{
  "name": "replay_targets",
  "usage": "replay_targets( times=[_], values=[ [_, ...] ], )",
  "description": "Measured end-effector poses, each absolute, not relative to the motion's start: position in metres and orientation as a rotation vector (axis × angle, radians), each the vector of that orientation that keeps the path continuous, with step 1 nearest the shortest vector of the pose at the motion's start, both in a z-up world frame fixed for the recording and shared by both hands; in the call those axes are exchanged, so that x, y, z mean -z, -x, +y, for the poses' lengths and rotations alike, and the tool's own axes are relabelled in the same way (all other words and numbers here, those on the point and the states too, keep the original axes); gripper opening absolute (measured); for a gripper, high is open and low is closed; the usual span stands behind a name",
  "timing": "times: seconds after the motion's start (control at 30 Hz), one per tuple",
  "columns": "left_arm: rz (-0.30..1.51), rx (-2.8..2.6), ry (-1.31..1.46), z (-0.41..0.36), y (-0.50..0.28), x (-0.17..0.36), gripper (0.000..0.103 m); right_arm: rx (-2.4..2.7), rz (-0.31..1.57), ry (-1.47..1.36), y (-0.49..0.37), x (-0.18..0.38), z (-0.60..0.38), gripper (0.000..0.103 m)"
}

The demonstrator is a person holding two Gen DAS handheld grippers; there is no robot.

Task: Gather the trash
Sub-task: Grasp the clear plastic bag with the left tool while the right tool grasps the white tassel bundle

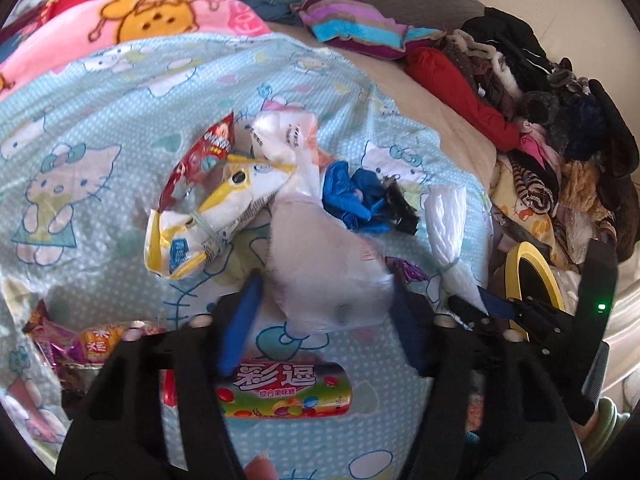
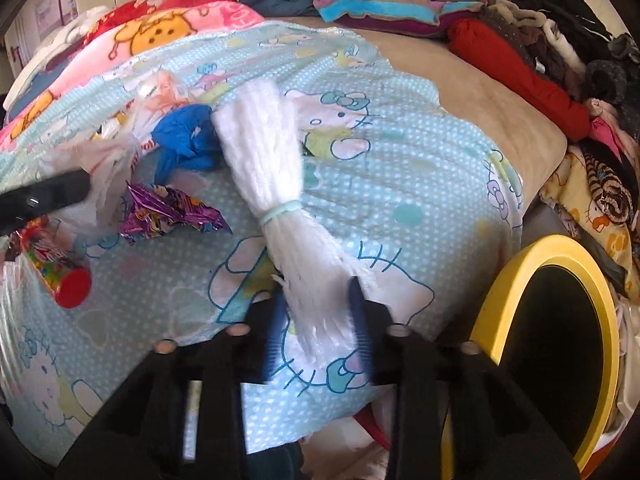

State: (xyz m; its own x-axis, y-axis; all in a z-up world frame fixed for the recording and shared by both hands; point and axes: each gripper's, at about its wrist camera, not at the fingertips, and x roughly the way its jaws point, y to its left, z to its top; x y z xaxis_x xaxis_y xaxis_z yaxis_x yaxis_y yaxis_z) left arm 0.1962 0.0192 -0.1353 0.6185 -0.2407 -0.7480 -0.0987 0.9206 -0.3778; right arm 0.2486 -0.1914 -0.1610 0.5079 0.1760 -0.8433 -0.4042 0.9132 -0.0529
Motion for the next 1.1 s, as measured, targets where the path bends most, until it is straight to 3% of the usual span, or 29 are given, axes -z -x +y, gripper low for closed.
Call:
replay_targets(
  times=[0.2, 0.67, 1.1],
  values=[
    [0.873, 0.09, 0.378, 0.018, -0.189, 0.123, 0.031, -0.397, 0.942, 0.145, -0.23, 0.141, -0.201, 0.019],
    [0.699, 0.106, 0.315, 0.023, -0.16, 0.061, 0.027, -0.49, 0.855, 0.075, -0.183, 0.1, -0.188, 0.019],
    [0.644, 0.16, 0.293, 0.006, -0.146, 0.037, 0.027, -0.488, 0.786, 0.043, -0.158, 0.071, -0.198, 0.019]
  ],
)
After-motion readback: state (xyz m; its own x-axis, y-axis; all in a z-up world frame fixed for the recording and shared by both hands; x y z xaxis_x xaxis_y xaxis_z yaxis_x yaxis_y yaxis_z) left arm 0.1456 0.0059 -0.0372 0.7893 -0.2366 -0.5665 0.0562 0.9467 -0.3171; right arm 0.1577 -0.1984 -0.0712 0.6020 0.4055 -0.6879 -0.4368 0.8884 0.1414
